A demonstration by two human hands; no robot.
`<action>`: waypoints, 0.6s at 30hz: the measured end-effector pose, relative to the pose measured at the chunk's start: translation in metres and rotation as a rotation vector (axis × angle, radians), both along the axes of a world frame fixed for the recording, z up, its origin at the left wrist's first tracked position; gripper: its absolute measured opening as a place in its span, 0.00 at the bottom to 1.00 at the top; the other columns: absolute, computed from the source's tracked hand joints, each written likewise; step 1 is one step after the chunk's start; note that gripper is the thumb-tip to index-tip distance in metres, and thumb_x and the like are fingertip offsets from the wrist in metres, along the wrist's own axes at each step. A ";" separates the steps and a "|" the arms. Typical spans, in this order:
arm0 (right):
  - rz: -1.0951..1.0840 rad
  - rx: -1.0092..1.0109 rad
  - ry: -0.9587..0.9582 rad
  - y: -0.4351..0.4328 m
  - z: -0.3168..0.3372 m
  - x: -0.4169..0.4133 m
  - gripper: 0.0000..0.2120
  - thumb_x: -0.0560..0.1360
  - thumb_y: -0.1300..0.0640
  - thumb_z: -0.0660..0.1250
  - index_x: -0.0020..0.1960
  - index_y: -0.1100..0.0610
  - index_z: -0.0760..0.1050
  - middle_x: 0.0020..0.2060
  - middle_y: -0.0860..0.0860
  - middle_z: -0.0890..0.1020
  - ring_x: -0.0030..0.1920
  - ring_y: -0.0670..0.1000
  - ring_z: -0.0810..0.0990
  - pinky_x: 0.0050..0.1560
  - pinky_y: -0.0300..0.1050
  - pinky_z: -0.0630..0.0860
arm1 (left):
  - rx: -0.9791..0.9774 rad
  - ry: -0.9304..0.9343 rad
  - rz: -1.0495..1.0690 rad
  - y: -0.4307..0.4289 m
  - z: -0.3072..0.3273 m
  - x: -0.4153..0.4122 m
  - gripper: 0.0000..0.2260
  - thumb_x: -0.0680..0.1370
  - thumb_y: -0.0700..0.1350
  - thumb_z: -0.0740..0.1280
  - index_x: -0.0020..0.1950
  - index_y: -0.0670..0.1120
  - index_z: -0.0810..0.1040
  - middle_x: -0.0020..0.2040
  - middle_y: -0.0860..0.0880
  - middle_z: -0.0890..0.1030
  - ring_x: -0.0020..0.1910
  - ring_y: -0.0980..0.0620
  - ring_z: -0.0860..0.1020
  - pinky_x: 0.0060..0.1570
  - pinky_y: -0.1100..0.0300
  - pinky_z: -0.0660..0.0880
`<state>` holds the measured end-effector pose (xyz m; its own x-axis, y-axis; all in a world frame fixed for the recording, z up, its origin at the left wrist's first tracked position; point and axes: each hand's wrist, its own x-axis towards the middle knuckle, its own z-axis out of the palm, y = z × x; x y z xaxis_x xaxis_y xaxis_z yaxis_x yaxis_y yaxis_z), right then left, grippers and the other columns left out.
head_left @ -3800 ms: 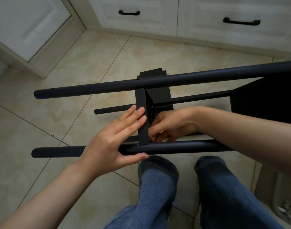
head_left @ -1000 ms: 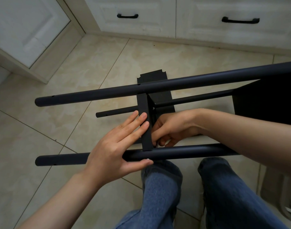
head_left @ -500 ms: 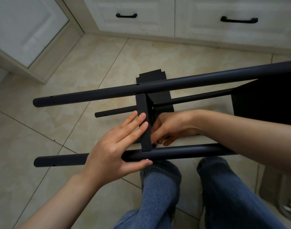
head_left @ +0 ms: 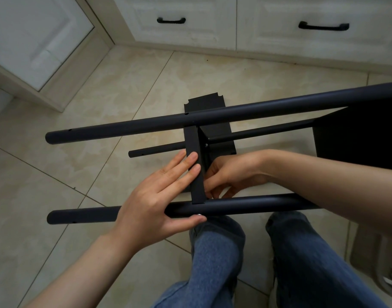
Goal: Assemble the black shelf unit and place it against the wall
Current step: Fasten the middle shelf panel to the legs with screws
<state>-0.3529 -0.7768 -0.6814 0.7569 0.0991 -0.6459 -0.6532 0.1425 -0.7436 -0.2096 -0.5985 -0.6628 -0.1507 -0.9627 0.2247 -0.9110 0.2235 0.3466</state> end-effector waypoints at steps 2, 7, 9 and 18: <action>-0.019 0.056 -0.006 0.000 0.000 -0.001 0.08 0.79 0.59 0.67 0.55 0.61 0.79 0.46 0.53 0.81 0.48 0.51 0.78 0.53 0.45 0.75 | 0.003 0.001 0.001 0.001 0.000 0.000 0.35 0.75 0.59 0.72 0.75 0.40 0.69 0.78 0.44 0.66 0.79 0.46 0.62 0.73 0.52 0.67; -0.026 0.036 -0.007 0.003 -0.001 -0.001 0.09 0.79 0.59 0.66 0.56 0.62 0.79 0.47 0.54 0.80 0.50 0.52 0.77 0.54 0.45 0.74 | -0.003 -0.003 0.003 0.002 -0.001 -0.001 0.35 0.75 0.60 0.72 0.75 0.40 0.69 0.78 0.43 0.67 0.79 0.46 0.62 0.74 0.54 0.67; -0.025 0.013 -0.006 0.003 -0.001 -0.001 0.10 0.79 0.59 0.66 0.57 0.63 0.79 0.46 0.55 0.80 0.49 0.52 0.77 0.54 0.45 0.75 | -0.007 -0.005 0.006 0.002 -0.001 -0.001 0.35 0.75 0.60 0.71 0.75 0.41 0.69 0.78 0.44 0.67 0.79 0.46 0.62 0.73 0.54 0.67; -0.056 0.112 -0.019 0.000 -0.002 -0.002 0.07 0.78 0.63 0.66 0.55 0.63 0.80 0.48 0.55 0.82 0.51 0.53 0.79 0.54 0.45 0.77 | -0.005 -0.009 0.005 0.001 -0.001 0.000 0.35 0.75 0.60 0.72 0.75 0.41 0.69 0.78 0.44 0.66 0.79 0.46 0.62 0.72 0.51 0.69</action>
<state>-0.3551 -0.7770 -0.6832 0.7753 0.1274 -0.6187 -0.6280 0.2611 -0.7331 -0.2093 -0.5979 -0.6637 -0.1482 -0.9623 0.2280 -0.9150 0.2209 0.3377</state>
